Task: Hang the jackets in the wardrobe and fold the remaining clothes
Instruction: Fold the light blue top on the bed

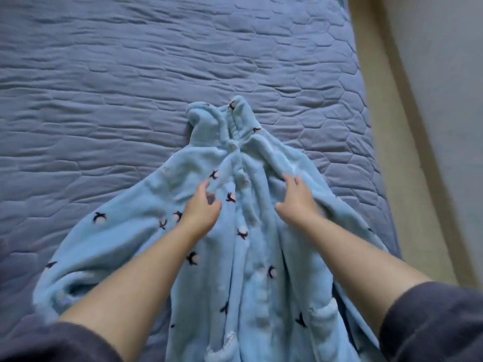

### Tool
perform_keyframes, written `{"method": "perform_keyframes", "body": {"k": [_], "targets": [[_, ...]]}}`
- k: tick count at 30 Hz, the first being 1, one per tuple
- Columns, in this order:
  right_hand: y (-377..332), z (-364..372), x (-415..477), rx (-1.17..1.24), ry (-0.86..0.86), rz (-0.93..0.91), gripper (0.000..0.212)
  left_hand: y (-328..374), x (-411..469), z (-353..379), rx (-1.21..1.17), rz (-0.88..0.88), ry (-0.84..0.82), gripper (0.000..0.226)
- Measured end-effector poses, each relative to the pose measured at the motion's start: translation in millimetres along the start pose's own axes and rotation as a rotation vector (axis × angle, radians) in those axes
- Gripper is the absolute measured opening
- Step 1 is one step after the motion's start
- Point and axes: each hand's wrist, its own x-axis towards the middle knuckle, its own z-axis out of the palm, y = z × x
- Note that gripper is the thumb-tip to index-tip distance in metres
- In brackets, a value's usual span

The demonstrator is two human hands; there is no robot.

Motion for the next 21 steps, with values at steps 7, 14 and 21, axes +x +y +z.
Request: {"method": "perform_keyframes", "body": {"k": [7,14,21], "targets": [[69,53,-112,-0.062,-0.139,0.068,0.070,-111,-122,18,0.406,0.091,0.003,0.026],[113,75,-196,0.563,-0.023,0.454,0.071,-151,-202,34,0.297,-0.414,0.033,0.060],[146,84,-252,0.681,-0.395,0.414,0.059,-170,-254,53,0.147,-0.600,-0.137,0.042]]}}
